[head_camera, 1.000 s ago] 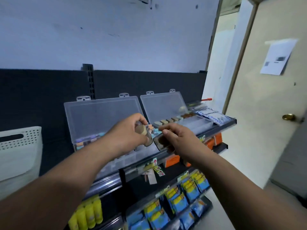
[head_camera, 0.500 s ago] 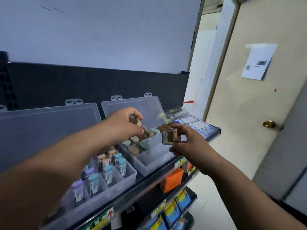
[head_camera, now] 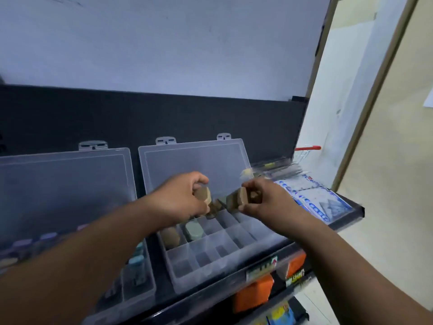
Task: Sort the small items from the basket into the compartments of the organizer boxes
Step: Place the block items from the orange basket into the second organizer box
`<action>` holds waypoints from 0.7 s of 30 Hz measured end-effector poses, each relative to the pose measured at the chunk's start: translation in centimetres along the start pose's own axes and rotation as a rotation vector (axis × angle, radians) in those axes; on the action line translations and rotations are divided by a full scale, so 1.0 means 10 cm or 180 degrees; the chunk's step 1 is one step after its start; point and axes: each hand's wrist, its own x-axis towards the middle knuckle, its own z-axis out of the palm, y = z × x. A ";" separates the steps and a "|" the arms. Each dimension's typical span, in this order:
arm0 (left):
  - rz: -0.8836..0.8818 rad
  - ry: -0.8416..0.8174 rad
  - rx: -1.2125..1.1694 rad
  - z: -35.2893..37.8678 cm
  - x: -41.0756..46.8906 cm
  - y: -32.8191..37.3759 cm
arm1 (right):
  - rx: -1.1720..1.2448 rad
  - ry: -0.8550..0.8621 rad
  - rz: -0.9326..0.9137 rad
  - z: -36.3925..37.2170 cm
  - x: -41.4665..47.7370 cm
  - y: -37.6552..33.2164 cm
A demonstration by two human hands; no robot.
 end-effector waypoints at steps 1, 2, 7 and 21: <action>-0.0097 0.0059 0.0075 0.04 0.04 0.00 | -0.0078 -0.0119 -0.0050 0.00 0.08 0.05; -0.0171 0.0111 0.0179 0.08 0.07 -0.01 | -0.0150 -0.0221 -0.0093 0.00 0.15 0.10; -0.0423 0.0386 0.0576 0.28 0.18 0.05 | -0.0235 -0.0891 -0.0279 0.01 0.39 0.24; -0.0840 0.0127 0.1159 0.55 0.26 -0.09 | -0.1029 -0.1672 -0.1074 0.19 0.62 0.32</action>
